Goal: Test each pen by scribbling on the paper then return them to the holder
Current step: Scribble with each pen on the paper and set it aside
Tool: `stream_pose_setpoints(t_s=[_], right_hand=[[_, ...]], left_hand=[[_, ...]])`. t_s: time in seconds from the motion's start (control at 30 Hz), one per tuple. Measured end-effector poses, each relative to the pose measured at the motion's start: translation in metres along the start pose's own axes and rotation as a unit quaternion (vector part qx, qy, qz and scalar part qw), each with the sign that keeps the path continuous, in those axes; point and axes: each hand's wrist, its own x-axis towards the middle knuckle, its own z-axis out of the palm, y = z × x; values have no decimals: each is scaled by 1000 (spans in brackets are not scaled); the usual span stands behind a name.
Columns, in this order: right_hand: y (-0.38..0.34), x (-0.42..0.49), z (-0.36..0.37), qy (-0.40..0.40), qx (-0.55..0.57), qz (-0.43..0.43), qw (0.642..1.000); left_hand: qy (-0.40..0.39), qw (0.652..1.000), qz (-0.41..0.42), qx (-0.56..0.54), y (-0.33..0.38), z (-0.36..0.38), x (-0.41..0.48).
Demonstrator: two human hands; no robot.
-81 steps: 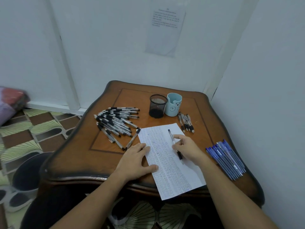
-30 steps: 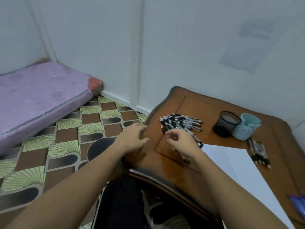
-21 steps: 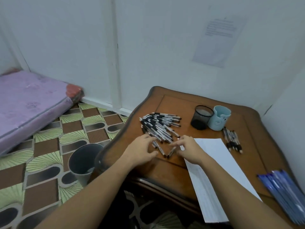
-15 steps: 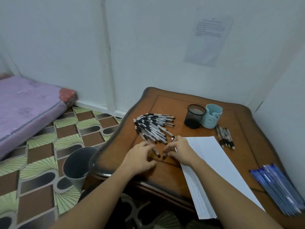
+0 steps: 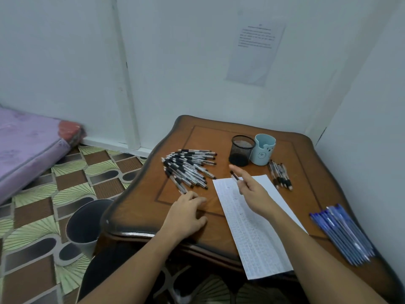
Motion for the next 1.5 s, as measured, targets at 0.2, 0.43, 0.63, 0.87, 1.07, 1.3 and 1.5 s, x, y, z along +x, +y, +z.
stream_pose_setpoints(t_s=[0.2, 0.43, 0.63, 0.87, 1.07, 1.3, 1.5], right_hand=[[12, -23, -28, 76, -10, 33, 996], [37, -32, -52, 191, 108, 77, 973], [56, -34, -62, 248, 340, 149, 895], [82, -47, -47, 183, 308, 157, 920], [79, -52, -34, 164, 319, 127, 925], [75, -51, -13, 134, 324, 109, 930], [77, -46, -12, 120, 297, 106, 941]], left_hand=[[-17, 998, 58, -29, 34, 20, 9], [-48, 993, 102, -30, 50, 46, 9], [-82, 988, 110, 72, 48, 50, 7], [-54, 992, 92, 69, 47, 51, 3], [-48, 994, 79, 51, 49, 50, 1], [-85, 988, 82, 104, 50, 47, 0], [-94, 986, 78, 116, 48, 48, 1]])
